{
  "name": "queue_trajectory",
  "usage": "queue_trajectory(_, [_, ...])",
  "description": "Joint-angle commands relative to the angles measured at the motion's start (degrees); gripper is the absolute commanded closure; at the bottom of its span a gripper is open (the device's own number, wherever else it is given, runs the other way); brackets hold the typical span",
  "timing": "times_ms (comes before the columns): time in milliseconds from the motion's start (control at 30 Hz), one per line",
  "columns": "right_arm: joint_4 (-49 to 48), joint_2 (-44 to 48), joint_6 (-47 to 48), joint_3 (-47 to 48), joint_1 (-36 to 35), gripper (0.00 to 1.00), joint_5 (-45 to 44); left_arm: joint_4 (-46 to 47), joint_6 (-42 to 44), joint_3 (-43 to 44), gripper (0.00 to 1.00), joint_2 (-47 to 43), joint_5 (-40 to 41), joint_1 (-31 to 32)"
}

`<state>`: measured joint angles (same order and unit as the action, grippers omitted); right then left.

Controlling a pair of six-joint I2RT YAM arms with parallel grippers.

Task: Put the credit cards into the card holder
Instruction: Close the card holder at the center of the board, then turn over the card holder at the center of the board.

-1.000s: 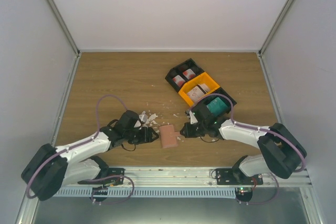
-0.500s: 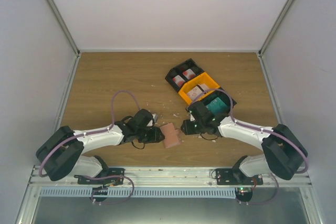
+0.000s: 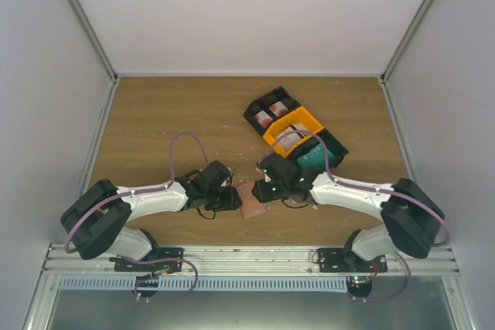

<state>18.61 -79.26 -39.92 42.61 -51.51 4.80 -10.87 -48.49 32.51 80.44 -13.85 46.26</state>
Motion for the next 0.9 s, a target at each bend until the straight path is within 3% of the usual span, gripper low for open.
queue_trajectory(0, [-0.5, -6.2, 0.4, 1.6, -1.1, 0.68, -0.6, 0.2, -0.6, 0.1, 0.57, 1.0, 1.5, 0.5])
queue_trajectory(167, [2.2, -10.0, -1.5, 0.8, -1.2, 0.77, -4.6, 2.3, -1.8, -1.3, 0.51, 0.8, 0.0, 0.5])
queue_trajectory(400, [-1.1, -11.0, -3.4, -3.7, -0.6, 0.8, -1.2, 10.3, -6.8, -5.1, 0.44, 1.0, -4.7, 0.5])
queue_trajectory(567, [-8.2, -8.9, -4.8, -9.3, 2.1, 0.8, 4.9, 18.5, -11.6, -7.6, 0.45, 1.5, -6.1, 0.4])
queue_trajectory(700, [-14.2, -6.8, -5.2, -13.8, 5.2, 0.79, 10.1, 21.0, -10.9, -8.6, 0.48, 2.6, -3.1, 0.3])
queue_trajectory(867, [-18.3, -4.9, -4.5, -17.0, 8.4, 0.79, 15.4, 29.0, -8.6, -10.4, 0.56, 4.1, -5.1, 0.0])
